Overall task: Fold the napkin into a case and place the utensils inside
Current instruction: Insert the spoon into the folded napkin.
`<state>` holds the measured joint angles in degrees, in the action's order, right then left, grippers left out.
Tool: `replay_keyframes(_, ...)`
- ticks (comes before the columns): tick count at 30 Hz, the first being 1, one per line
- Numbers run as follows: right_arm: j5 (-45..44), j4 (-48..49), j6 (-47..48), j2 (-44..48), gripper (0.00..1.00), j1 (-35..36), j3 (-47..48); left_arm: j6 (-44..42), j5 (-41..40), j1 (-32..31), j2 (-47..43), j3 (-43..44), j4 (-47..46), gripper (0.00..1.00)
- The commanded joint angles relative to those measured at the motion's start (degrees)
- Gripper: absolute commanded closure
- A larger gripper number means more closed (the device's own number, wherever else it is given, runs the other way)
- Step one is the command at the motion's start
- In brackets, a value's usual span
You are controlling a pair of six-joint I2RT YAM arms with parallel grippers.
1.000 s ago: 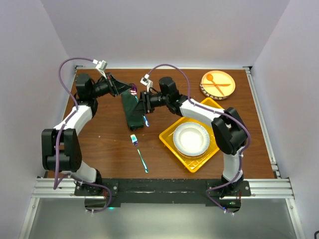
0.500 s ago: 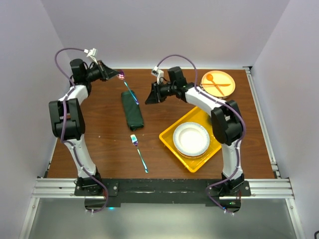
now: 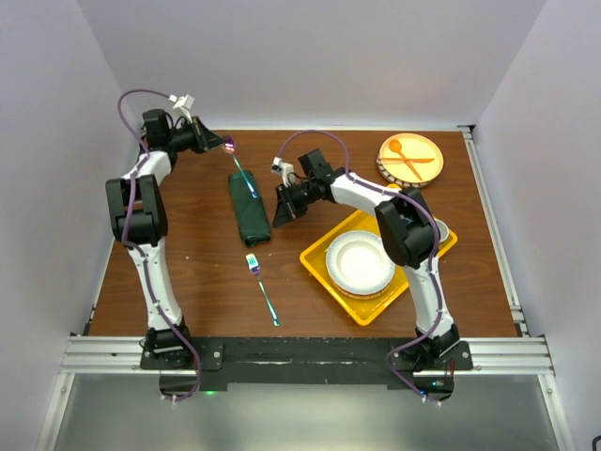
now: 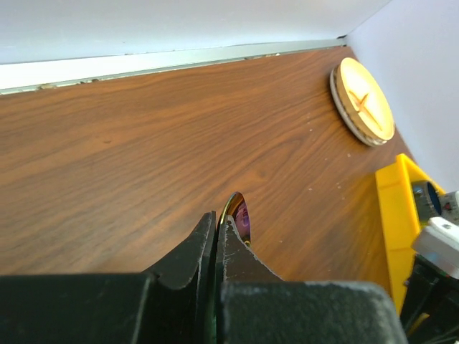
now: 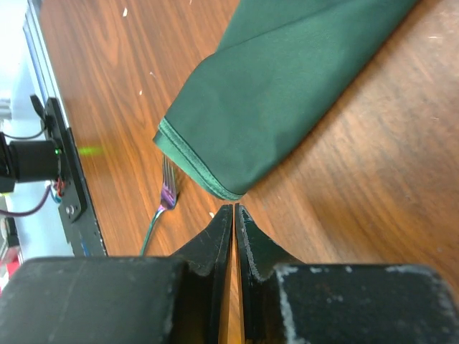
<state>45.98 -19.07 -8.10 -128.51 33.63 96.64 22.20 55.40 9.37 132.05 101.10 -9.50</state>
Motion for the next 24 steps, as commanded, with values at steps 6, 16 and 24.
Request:
replay_keyframes(6,-1.1,-4.7,6.8,-1.4,0.91,1.8,5.2,-8.0,1.5,0.3,2.9,6.3,5.0,1.0)
replay_keyframes(16,-2.2,-9.7,13.7,-2.7,0.93,3.1,6.5,-9.4,1.4,-0.7,4.8,7.5,6.6,1.0)
replay_keyframes(24,-3.3,-10.5,15.4,-3.9,0.94,3.4,7.1,-10.9,2.5,-1.8,5.2,7.4,7.7,1.0)
